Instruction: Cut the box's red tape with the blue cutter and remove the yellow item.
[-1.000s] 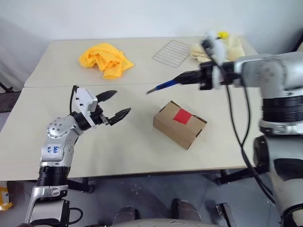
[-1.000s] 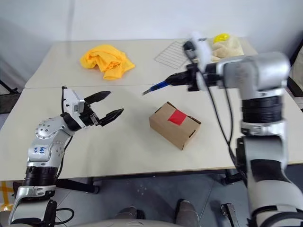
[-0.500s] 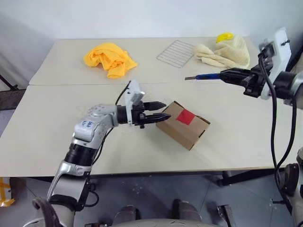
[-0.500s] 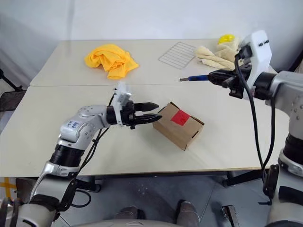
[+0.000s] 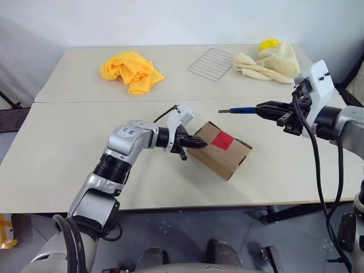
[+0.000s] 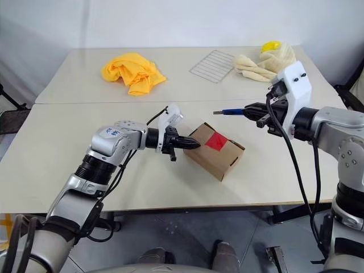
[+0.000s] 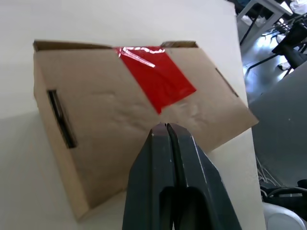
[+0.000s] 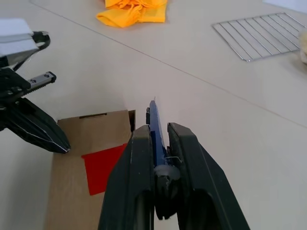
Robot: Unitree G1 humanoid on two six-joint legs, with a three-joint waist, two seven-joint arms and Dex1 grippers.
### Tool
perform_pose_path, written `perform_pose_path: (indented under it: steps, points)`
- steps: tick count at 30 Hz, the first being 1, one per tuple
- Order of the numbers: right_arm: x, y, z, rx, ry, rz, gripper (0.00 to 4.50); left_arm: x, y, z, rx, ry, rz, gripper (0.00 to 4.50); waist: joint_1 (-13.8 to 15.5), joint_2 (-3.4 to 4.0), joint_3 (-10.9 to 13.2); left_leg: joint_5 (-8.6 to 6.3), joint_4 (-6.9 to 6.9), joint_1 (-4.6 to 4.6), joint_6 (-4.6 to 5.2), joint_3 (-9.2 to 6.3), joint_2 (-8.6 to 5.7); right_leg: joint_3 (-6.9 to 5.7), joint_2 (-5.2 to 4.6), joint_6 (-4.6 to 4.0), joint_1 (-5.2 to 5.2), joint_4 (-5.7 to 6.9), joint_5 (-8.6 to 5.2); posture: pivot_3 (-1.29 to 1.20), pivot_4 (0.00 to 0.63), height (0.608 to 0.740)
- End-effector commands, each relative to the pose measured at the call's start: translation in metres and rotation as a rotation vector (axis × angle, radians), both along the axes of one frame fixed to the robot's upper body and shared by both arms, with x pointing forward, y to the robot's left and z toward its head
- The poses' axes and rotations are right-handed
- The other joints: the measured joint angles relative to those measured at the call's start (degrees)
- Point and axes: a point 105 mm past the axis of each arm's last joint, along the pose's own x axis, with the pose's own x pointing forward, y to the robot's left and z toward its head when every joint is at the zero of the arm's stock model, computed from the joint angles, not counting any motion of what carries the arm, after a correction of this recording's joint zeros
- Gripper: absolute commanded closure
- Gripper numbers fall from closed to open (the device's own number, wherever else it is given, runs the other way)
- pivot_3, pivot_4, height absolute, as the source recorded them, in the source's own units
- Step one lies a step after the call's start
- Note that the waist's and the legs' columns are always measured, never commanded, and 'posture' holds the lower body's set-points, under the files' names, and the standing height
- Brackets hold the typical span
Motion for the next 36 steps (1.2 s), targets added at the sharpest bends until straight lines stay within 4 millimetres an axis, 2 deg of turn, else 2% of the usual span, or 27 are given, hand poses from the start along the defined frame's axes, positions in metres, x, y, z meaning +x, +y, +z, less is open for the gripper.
perform_pose_path:
  steps: [1,12,22,29,36]
  points:
    - [-0.003,0.008,0.006,-0.012,-0.046,0.039,4.34,0.001,-0.008,0.006,0.021,-0.023,-0.009,4.50,0.06,-0.01,0.01,0.00,0.01,-0.01,0.00,0.00,0.00,0.00,0.00,0.00,0.00,0.00,0.00,0.00,0.150,0.740]
    - [-0.006,0.011,-0.004,-0.012,-0.005,0.055,4.34,0.002,-0.009,0.001,0.045,-0.006,-0.003,4.50,0.16,-0.01,0.01,0.00,0.02,0.01,0.00,0.00,0.00,0.01,0.00,0.00,0.00,0.02,0.00,0.00,0.150,0.740]
    - [-0.010,0.006,-0.004,-0.004,-0.002,0.045,4.34,0.003,-0.009,0.000,0.050,-0.005,0.004,4.50,0.33,-0.01,0.01,0.00,0.03,0.02,0.00,0.00,0.00,0.01,0.00,0.00,0.01,0.03,0.00,0.00,0.150,0.740]
    - [-0.013,0.000,-0.019,-0.052,0.051,0.033,4.34,0.004,-0.009,-0.001,0.054,-0.004,0.004,4.50,0.61,-0.02,0.01,0.00,0.04,0.02,0.00,0.00,0.00,0.02,0.00,0.00,0.01,0.03,0.00,0.00,0.150,0.740]
    - [-0.014,-0.004,-0.025,-0.084,0.085,0.021,4.34,0.005,-0.009,-0.001,0.057,-0.004,0.008,4.50,0.97,-0.02,0.01,0.00,0.04,0.03,0.00,0.00,0.00,0.02,0.00,0.00,0.01,0.04,0.00,0.00,0.150,0.740]
